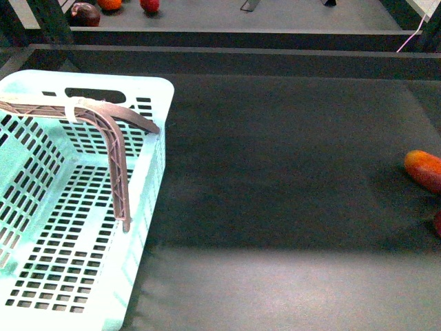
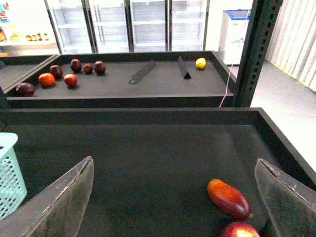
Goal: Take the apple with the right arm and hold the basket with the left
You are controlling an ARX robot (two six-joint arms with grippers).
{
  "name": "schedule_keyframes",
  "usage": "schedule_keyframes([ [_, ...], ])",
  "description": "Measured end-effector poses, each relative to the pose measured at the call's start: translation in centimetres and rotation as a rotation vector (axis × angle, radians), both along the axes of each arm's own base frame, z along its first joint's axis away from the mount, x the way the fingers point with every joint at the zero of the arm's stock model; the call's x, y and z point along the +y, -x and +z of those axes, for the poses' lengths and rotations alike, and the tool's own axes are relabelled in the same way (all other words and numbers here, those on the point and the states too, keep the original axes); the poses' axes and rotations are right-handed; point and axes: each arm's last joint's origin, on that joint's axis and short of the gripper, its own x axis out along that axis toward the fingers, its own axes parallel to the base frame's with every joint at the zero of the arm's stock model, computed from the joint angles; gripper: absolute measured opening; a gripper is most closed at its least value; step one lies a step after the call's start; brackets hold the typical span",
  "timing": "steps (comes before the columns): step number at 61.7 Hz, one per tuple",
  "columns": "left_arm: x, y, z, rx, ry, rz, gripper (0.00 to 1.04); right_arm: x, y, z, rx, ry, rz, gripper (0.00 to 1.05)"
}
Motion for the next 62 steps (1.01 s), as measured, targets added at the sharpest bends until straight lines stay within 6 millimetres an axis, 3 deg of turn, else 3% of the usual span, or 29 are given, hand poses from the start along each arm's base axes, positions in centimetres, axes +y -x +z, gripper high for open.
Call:
schedule_keyframes([
  [42,0.0,0.0,0.0,0.000,0.000,0.000,0.98,0.0,0.0,0.0,0.000,0.000,0.000,0.96],
  [46,-0.2,0.0,-0.1,0.170,0.169,-0.088,0.98,0.0,0.0,0.0,0.000,0.000,0.000,0.96],
  [51,-0.5,-0.3,-0.1,0.409,0.542,-0.092,0.98,0.0,0.0,0.0,-0.001,0.000,0.000,0.96],
  [62,-0.7,-2.5,1.3,0.457,1.086,-0.042,0.98,0.0,0.0,0.0,-0.001,0.000,0.000,0.96],
])
